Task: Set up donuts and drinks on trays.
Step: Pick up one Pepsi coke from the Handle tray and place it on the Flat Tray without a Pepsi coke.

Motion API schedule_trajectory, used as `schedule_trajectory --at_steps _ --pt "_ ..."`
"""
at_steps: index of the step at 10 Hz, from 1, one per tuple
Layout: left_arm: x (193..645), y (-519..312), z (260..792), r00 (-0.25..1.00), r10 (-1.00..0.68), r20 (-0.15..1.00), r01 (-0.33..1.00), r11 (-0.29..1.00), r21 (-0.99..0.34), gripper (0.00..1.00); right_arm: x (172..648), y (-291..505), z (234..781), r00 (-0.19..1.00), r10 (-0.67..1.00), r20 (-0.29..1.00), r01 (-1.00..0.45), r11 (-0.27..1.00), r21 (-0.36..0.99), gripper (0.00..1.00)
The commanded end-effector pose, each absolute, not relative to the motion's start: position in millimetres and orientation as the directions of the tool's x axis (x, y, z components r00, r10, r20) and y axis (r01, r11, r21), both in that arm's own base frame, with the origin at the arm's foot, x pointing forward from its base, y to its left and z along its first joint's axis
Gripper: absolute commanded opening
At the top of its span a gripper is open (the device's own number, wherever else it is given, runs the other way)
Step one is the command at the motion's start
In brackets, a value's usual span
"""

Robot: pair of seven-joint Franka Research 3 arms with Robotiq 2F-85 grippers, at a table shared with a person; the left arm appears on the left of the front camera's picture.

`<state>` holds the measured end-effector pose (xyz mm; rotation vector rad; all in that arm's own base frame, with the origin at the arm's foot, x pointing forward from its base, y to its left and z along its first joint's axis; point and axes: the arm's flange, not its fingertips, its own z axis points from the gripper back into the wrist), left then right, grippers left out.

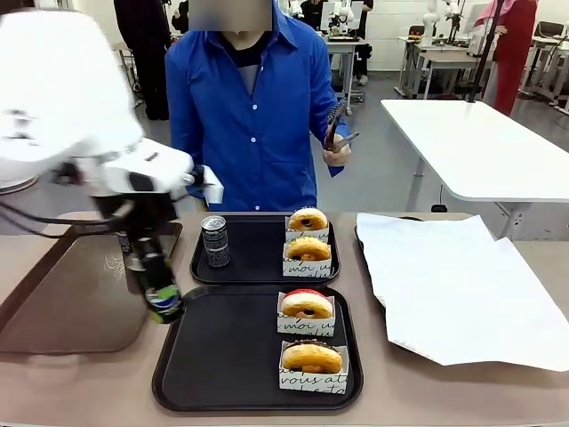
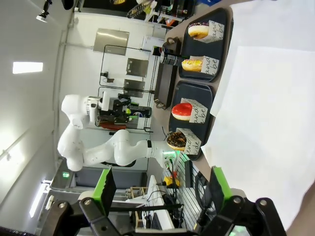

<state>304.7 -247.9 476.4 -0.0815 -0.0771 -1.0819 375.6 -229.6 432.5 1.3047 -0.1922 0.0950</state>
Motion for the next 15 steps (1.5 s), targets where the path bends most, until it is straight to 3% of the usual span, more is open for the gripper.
schedule_trajectory --at_steps 1,8,15 --pt "342.6 -279.0 471.9 0.49 -0.87 0.06 0.872 0.487 -0.057 0.59 374.7 -229.3 432.9 0.98 -0.039 0.195 -0.179 0.262 0.948 1.0" --pt "383.0 -306.9 413.6 0.651 -0.749 0.124 0.758 0.649 -0.066 0.59 374.7 -229.3 432.9 0.98 -0.039 0.195 -0.179 0.262 0.948 1.0" --pt "397.8 -312.1 376.4 0.645 -0.76 0.082 0.763 0.646 -0.015 0.59 374.7 -229.3 432.9 0.98 -0.039 0.195 -0.179 0.262 0.948 1.0"
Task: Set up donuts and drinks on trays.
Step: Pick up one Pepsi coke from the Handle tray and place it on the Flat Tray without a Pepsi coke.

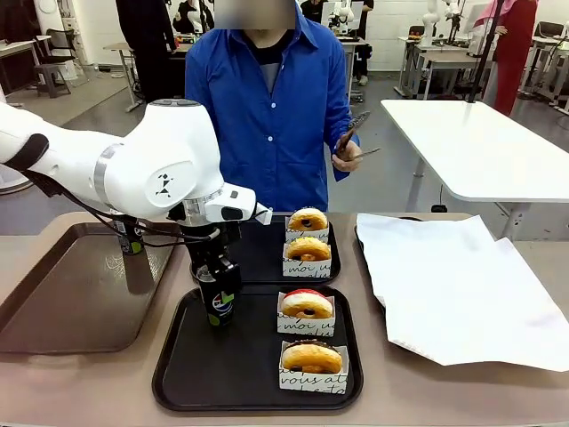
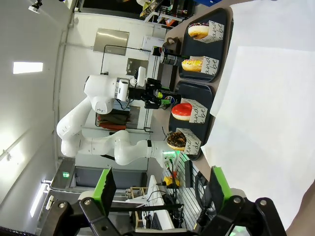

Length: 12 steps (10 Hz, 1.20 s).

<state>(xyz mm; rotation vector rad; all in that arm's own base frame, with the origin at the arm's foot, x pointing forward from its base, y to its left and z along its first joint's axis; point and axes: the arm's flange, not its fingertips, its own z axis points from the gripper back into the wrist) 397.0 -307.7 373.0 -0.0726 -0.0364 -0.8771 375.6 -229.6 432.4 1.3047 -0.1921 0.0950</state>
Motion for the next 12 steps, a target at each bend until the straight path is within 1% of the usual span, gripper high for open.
schedule_trajectory --at_steps 1,4,6,8,9,10,11,12 --pt "397.5 -312.4 377.2 0.646 -0.759 0.084 0.762 0.647 -0.014 1.0 374.7 -229.3 432.9 0.98 -0.039 0.195 -0.179 0.262 0.948 1.0" --pt "397.3 -312.3 376.5 0.645 -0.761 0.075 0.764 0.645 -0.024 1.0 374.7 -229.3 432.9 0.98 -0.039 0.195 -0.179 0.262 0.948 1.0" --pt "389.5 -310.5 392.8 0.645 -0.761 0.068 0.764 0.644 -0.042 1.0 374.7 -229.3 432.9 0.98 -0.039 0.195 -0.179 0.262 0.948 1.0" --pt "370.9 -304.9 439.4 0.647 -0.76 0.062 0.762 0.646 -0.05 1.0 374.7 -229.3 432.9 0.98 -0.039 0.195 -0.179 0.262 0.948 1.0" --pt "364.2 -295.8 468.9 0.642 -0.766 0.039 0.766 0.637 -0.084 1.0 374.7 -229.3 432.9 0.98 -0.039 0.195 -0.179 0.262 0.948 1.0" --pt "361.7 -283.6 496.4 0.632 -0.772 0.07 0.774 0.627 -0.083 1.0 374.7 -229.3 432.9 0.98 -0.039 0.195 -0.179 0.262 0.948 1.0" --pt "356.6 -269.9 515.0 0.635 -0.77 0.067 0.772 0.626 -0.112 1.0 374.7 -229.3 432.9 0.98 -0.039 0.195 -0.179 0.262 0.948 1.0" --pt "354.2 -250.7 527.0 0.666 -0.741 0.093 0.746 0.659 -0.092 1.0 374.7 -229.3 432.9 0.98 -0.039 0.195 -0.179 0.262 0.948 1.0"
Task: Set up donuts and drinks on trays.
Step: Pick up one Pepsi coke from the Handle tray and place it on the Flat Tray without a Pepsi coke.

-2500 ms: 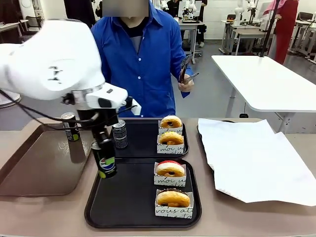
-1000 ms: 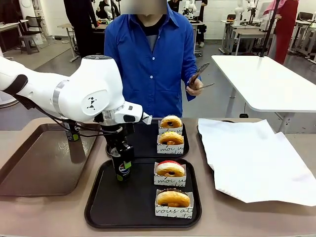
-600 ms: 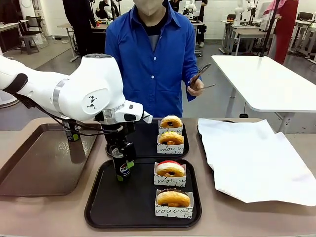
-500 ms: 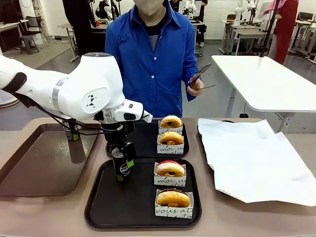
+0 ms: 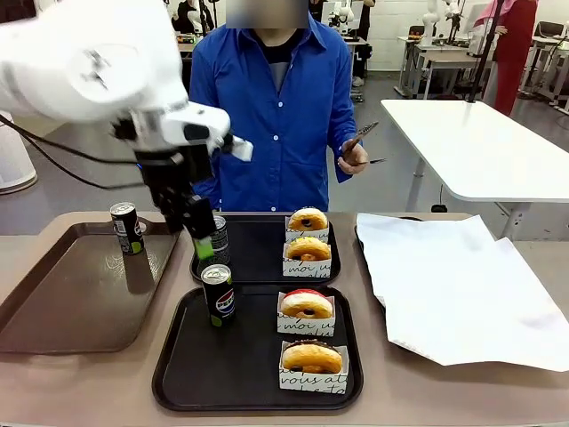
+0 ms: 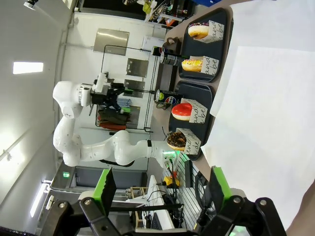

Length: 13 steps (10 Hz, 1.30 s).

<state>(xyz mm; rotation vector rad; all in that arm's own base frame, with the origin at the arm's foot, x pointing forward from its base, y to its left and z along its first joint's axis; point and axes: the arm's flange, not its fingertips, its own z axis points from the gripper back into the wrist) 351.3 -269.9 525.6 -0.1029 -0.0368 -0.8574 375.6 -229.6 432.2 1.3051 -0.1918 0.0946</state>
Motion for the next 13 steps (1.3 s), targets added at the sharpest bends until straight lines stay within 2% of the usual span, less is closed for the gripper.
schedule_trajectory --at_steps 1,4,6,7,12,13 --pt "355.2 -231.3 530.0 0.706 -0.702 0.097 0.708 0.7 -0.09 1.0 374.7 -229.3 432.9 0.98 -0.039 0.195 -0.179 0.262 0.948 1.0" --pt "360.6 -188.7 514.3 0.844 -0.521 0.126 0.531 0.846 -0.055 1.0 374.7 -229.3 432.9 0.98 -0.039 0.195 -0.179 0.262 0.948 1.0" --pt "364.5 -176.4 507.6 0.884 -0.434 0.174 0.452 0.889 -0.075 1.0 374.7 -229.3 432.9 0.98 -0.039 0.195 -0.179 0.262 0.948 1.0" --pt "369.6 -178.5 519.1 0.837 -0.534 0.119 0.544 0.835 -0.082 1.0 374.7 -229.3 432.9 0.98 -0.039 0.195 -0.179 0.262 0.948 1.0" --pt "367.6 -179.3 516.1 0.849 -0.512 0.129 0.524 0.848 -0.081 1.0 374.7 -229.3 432.9 0.98 -0.039 0.195 -0.179 0.262 0.948 1.0" --pt "373.6 -132.5 539.3 0.863 -0.465 0.199 0.504 0.824 -0.26 1.0 374.7 -229.3 432.9 0.98 -0.039 0.195 -0.179 0.262 0.948 1.0"
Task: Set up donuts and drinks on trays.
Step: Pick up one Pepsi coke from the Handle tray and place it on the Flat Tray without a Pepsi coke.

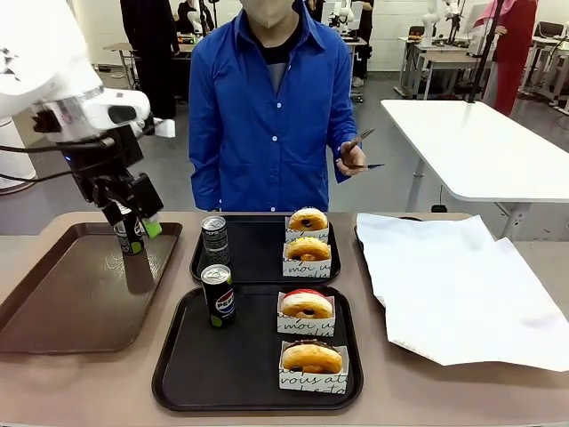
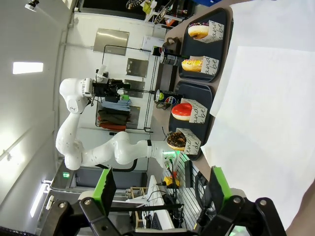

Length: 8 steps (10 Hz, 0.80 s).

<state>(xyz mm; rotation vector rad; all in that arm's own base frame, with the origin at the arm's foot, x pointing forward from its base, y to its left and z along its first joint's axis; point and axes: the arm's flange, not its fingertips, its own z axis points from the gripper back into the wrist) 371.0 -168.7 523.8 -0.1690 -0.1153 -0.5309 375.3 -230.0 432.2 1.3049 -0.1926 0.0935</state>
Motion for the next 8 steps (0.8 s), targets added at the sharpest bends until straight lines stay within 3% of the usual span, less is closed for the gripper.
schedule_trajectory --at_steps 1,4,6,8 --pt "373.9 -84.0 554.4 0.854 -0.436 0.284 0.519 0.751 -0.408 1.0 374.7 -229.3 432.9 0.98 -0.039 0.195 -0.179 0.262 0.948 1.0" --pt "332.1 38.1 529.5 0.852 -0.282 0.442 0.52 0.555 -0.649 1.0 374.7 -229.3 432.9 0.98 -0.039 0.195 -0.179 0.262 0.948 1.0" --pt "326.6 109.3 486.0 0.909 -0.141 0.392 0.414 0.408 -0.814 1.0 374.7 -229.3 432.9 0.98 -0.039 0.195 -0.179 0.262 0.948 1.0" --pt "324.3 146.5 460.8 0.948 -0.045 0.315 0.312 0.332 -0.89 1.0 374.7 -229.3 432.9 0.98 -0.039 0.195 -0.179 0.262 0.948 1.0"
